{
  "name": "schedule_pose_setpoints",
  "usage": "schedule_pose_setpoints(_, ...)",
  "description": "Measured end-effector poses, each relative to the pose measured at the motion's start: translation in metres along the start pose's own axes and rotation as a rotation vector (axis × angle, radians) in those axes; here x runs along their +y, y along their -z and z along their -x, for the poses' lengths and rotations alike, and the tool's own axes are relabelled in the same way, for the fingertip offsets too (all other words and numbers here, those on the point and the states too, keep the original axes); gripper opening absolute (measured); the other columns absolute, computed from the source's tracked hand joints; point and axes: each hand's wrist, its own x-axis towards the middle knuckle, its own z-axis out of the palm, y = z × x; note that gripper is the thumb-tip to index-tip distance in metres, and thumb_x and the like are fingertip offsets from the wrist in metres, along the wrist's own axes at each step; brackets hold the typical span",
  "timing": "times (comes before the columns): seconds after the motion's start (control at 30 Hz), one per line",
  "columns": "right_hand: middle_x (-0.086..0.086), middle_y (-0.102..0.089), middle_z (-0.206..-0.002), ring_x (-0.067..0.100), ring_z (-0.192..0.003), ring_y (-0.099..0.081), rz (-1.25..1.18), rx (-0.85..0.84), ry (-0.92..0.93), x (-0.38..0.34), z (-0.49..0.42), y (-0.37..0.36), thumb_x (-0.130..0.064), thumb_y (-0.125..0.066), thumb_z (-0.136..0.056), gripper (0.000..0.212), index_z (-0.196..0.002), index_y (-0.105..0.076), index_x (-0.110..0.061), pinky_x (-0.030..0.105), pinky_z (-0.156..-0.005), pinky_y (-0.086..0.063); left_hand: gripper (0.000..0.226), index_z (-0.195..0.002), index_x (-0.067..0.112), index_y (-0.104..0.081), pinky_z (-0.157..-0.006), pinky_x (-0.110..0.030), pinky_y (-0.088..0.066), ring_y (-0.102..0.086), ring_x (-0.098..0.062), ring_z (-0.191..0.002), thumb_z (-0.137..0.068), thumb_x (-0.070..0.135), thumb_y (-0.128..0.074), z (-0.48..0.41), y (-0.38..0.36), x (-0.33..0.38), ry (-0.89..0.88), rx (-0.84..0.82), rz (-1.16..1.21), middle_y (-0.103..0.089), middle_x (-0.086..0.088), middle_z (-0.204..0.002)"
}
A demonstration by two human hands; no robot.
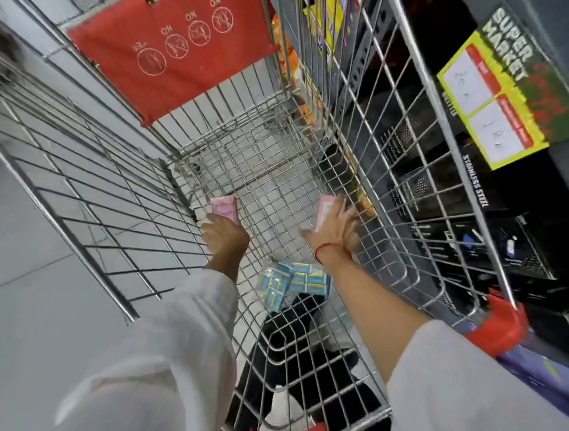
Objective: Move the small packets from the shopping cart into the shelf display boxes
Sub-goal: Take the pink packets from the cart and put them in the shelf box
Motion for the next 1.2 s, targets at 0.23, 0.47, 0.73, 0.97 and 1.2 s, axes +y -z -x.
schedule_pose_setpoints(0.23, 0.022, -0.049, -0.127, 0.035, -0.107, -0.057, -0.183, -0.094, -0.011, 0.007, 0.0, 0.004, -0.017, -0.075, -0.076, 0.083, -0.14, -0.022, -0.016, 0.037, -0.073, -0.052, 0.068, -0.125, -0.004, -0.045, -0.094, -0.045, -0.046, -0.045, -0.039, -0.119, -0.076, 0.033, -0.075, 0.007, -0.002, 0.004, 0.008, -0.033, 0.058, -0.039, -0.026, -0.133)
schedule_pose_setpoints(0.47, 0.018, -0.061, -0.119, 0.03, -0.094, -0.065, -0.74, -0.296, -0.226, 0.01, 0.013, 0.02, -0.022, -0.061, -0.087, 0.042, -0.123, -0.05, -0.003, 0.042, -0.081, -0.059, 0.054, -0.11, -0.005, -0.046, -0.07, -0.034, -0.049, -0.057, -0.028, -0.086, -0.072, 0.014, -0.079, 0.018, 0.0, 0.004, -0.094, -0.084, 0.232, -0.062, -0.022, -0.109)
schedule_pose_setpoints(0.73, 0.015, -0.063, -0.117, 0.01, -0.064, -0.059, -0.891, -0.401, -0.162, 0.027, 0.051, 0.049, -0.028, -0.055, -0.091, 0.044, -0.128, -0.048, -0.005, 0.018, -0.045, -0.046, 0.045, -0.118, -0.009, -0.05, -0.076, -0.032, -0.053, -0.064, -0.031, -0.091, -0.078, 0.0, -0.069, 0.06, 0.022, 0.015, -0.005, -0.313, 0.624, -0.061, -0.023, -0.115)
schedule_pose_setpoints(0.97, 0.001, -0.066, -0.073, 0.006, -0.046, -0.063, -1.117, -0.258, 0.048, 0.037, 0.105, 0.106, -0.019, -0.058, -0.089, 0.022, -0.106, -0.062, -0.006, 0.015, -0.037, -0.048, 0.038, -0.123, -0.007, -0.05, -0.053, -0.017, -0.057, -0.063, -0.018, -0.072, -0.088, 0.006, -0.059, 0.133, 0.071, 0.012, -0.041, -0.604, 0.98, -0.066, -0.017, -0.108)
schedule_pose_setpoints(1.2, -0.007, -0.063, -0.047, 0.0, -0.04, -0.058, -1.218, 0.053, 0.361, 0.061, 0.162, 0.181, -0.023, -0.063, -0.087, 0.016, -0.075, -0.059, -0.015, 0.018, -0.043, -0.048, 0.003, -0.084, 0.006, -0.06, -0.058, -0.016, -0.06, -0.068, -0.013, -0.072, -0.086, 0.008, -0.062, 0.217, 0.121, 0.027, -0.24, -0.709, 1.072, -0.071, -0.006, -0.079)
